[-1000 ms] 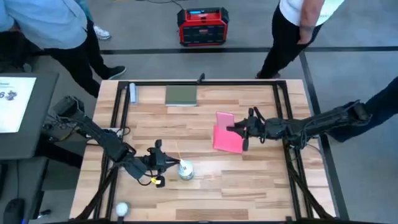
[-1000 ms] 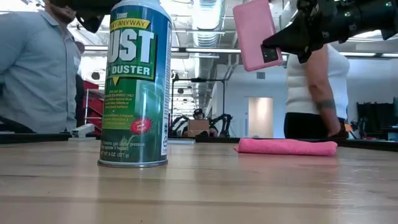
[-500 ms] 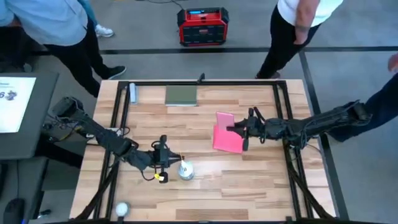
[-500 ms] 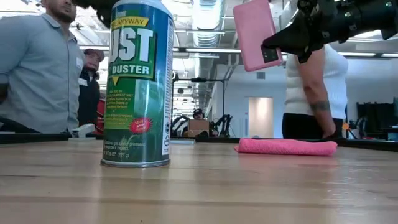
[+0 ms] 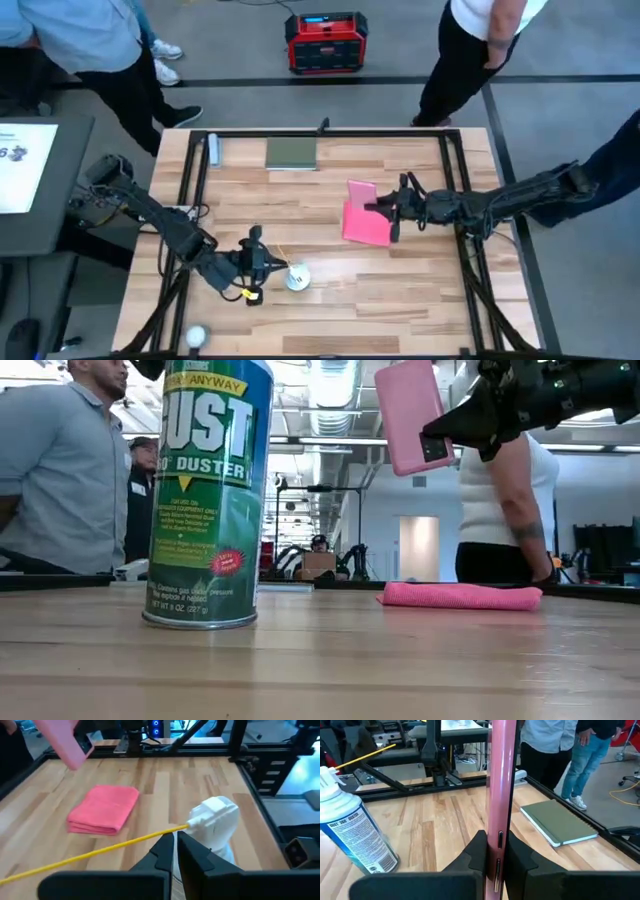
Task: Apply microfiber cloth
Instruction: Spray the back of the pink cellphone with the white spray bottle
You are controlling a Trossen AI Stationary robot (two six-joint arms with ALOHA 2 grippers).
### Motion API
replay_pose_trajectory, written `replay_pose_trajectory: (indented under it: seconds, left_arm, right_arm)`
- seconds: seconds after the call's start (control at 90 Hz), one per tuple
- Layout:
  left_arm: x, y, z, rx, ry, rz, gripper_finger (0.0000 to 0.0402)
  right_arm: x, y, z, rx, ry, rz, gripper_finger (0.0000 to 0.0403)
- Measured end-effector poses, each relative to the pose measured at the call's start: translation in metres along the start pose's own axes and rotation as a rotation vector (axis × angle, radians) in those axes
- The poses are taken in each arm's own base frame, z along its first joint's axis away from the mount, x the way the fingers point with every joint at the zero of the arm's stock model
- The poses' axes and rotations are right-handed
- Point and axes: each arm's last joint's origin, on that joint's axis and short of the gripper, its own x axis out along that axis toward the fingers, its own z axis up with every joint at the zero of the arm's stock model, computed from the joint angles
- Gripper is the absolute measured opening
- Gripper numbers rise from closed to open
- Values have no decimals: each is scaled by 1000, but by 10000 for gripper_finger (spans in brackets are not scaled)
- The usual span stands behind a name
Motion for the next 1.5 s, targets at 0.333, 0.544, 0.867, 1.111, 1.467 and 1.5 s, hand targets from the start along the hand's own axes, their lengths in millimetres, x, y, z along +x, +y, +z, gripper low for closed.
replay_pose_trajectory:
  seconds: [0.333,0.544,0.867,1.111,1.467,1.5]
  left_arm:
    - [-4,-3,-3,8,3,12,0]
    - [-2,2,-8,41,46,74,0]
    - [-19,10,-8,12,57,115,0]
    - [-20,8,-7,-104,47,90,0]
    - [-25,-6,-1,-187,-35,17,0]
    - [-25,-6,-1,-199,-37,19,0]
  right_arm:
    - [0,0,0,-8,-1,2,17]
    - [0,0,0,-10,-1,2,17]
    - [0,0,0,-10,-1,2,17]
    - [0,0,0,-10,-1,2,17]
    - [0,0,0,-9,0,2,17]
    - [0,0,0,-9,0,1,17]
